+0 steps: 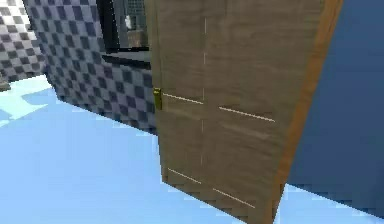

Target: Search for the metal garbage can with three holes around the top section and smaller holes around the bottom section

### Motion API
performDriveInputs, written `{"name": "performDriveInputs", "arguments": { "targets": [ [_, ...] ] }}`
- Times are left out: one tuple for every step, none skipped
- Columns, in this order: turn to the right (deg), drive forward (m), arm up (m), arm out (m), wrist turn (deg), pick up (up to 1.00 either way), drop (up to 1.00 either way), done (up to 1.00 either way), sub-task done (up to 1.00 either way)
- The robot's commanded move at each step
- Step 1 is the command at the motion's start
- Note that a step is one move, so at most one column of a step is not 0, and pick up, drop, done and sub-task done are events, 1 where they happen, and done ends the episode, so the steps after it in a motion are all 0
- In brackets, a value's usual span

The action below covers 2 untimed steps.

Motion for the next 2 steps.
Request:
{"name": "performDriveInputs", "arguments": {
  "targets": [
    [45.0,0.00,0.00,0.00,0.0,0.00,0.00,0.00,0.00],
    [45.0,0.00,0.00,0.00,0.0,0.00,0.00,0.00,0.00]
  ]
}}
